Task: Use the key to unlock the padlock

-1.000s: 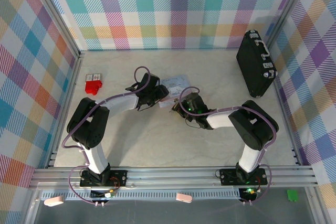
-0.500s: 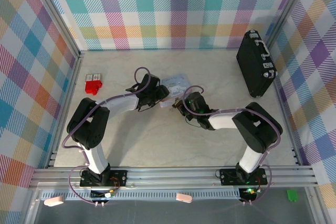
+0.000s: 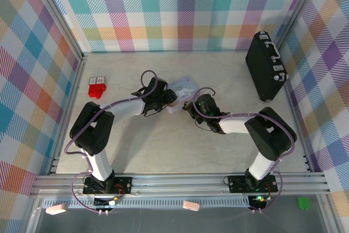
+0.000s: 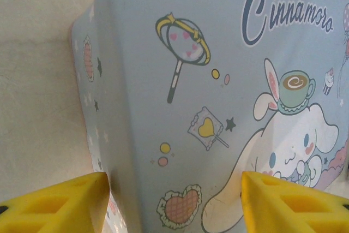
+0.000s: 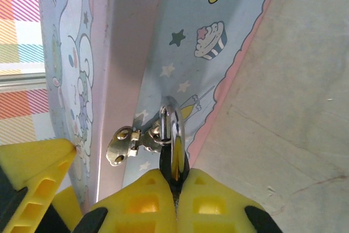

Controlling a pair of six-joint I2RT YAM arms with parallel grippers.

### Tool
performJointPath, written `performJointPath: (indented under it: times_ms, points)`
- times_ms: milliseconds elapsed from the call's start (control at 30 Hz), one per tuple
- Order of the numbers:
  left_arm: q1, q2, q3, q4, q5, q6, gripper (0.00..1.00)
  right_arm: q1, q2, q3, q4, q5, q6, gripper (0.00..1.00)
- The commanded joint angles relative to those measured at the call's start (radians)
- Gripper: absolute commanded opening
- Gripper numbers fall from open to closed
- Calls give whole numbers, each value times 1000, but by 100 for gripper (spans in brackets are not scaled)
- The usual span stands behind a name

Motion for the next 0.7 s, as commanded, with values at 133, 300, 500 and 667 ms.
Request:
performJointPath:
  times_ms: [133, 300, 500, 667]
  points:
    - [-4, 49, -25, -159, -27, 13, 62, -44, -43, 36, -86, 24, -186, 0]
    - [-4, 52, -19, -168, -31, 16, 62, -46, -44, 126, -263, 22, -352, 0]
    - [-4, 53, -21, -171, -36, 17, 62, -44, -39, 162, -430, 76, -489, 0]
    - [-4, 55, -16, -168, -33, 16, 62, -43, -7, 201, -511, 108, -550, 0]
